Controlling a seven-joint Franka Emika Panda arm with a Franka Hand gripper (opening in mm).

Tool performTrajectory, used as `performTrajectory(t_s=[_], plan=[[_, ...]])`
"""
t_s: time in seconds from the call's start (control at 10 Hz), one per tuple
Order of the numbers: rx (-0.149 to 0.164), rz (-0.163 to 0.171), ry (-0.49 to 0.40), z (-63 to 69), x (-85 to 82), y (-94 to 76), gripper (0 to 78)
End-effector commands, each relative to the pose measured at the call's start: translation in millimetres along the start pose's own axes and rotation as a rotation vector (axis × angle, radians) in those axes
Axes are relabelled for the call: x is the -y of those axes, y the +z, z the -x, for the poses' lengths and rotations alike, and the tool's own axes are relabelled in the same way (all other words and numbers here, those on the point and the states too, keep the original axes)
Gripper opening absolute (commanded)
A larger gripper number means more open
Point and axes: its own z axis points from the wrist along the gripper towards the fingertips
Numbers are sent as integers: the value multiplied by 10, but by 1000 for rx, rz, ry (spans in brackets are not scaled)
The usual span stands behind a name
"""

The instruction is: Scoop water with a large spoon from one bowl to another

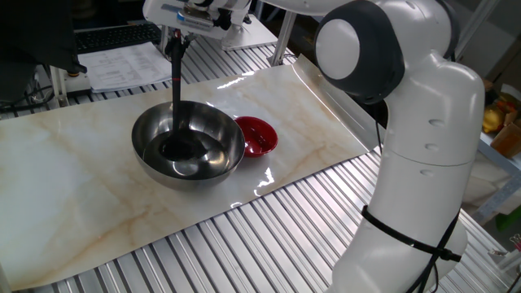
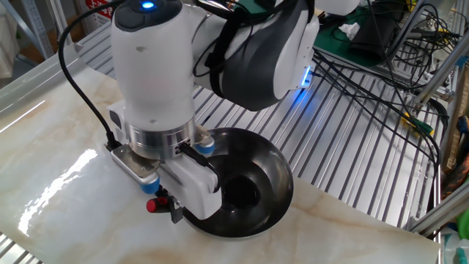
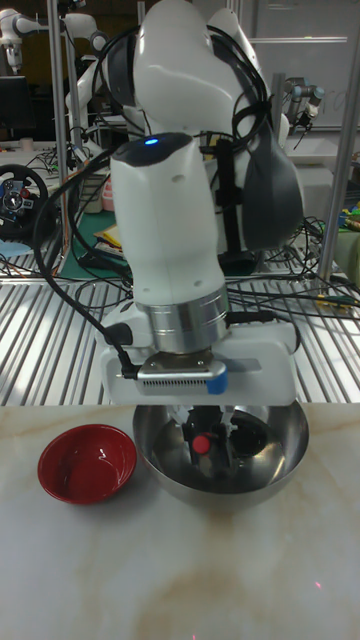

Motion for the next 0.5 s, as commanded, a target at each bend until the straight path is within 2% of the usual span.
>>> performTrajectory(t_s=[0.1,0.3,0.5], plan=[[12,-17,-13,12,-5,-28,11],[27,-7,-8,12,-5,-28,11],[32,-11,-7,12,-5,-28,11]])
